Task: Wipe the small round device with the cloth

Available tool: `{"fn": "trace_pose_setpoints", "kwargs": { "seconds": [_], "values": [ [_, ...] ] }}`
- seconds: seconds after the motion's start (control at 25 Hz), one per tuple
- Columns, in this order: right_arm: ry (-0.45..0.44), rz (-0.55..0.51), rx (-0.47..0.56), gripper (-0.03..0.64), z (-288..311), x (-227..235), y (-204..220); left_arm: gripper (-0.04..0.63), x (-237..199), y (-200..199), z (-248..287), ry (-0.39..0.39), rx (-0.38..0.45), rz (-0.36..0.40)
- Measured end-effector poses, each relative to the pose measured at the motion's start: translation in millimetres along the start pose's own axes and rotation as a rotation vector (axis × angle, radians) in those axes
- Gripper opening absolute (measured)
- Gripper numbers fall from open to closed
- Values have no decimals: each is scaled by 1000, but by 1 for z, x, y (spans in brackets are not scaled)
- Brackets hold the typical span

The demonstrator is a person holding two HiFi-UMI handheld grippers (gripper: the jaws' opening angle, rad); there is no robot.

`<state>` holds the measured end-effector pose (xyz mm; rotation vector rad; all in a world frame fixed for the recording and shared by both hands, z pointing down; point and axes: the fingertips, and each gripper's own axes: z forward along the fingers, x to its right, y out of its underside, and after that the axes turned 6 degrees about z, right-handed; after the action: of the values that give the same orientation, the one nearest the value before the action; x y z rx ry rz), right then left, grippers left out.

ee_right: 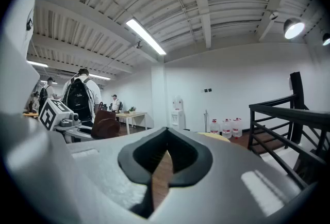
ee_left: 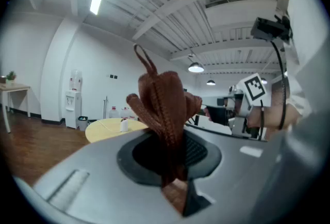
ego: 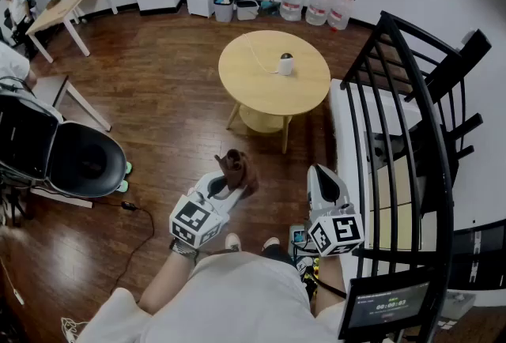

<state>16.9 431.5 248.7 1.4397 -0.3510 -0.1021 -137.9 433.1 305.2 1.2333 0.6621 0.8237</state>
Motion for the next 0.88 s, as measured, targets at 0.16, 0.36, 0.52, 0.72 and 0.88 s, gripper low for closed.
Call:
{"fn": "trace_pose_setpoints", "kwargs": {
  "seconds": [0.16, 0.36, 0.52, 0.72, 0.88],
  "values": [
    [17, -2, 10, 2, 0, 4, -7, 84, -5, -2, 3, 7, -16, 17],
    [22, -11, -6, 2, 7, -6, -3, 84, -15, -1, 2, 20, -13, 24],
    [28, -19, -19, 2, 17, 1, -1, 84, -19, 2, 13, 26, -26, 12],
    [31, -13, -13, 2, 34, 12, -10, 83, -38, -9, 26, 4, -22, 23],
    [13, -6, -7, 2, 64, 41, -13, 81, -58, -12, 63, -14, -34, 35]
  ]
}}
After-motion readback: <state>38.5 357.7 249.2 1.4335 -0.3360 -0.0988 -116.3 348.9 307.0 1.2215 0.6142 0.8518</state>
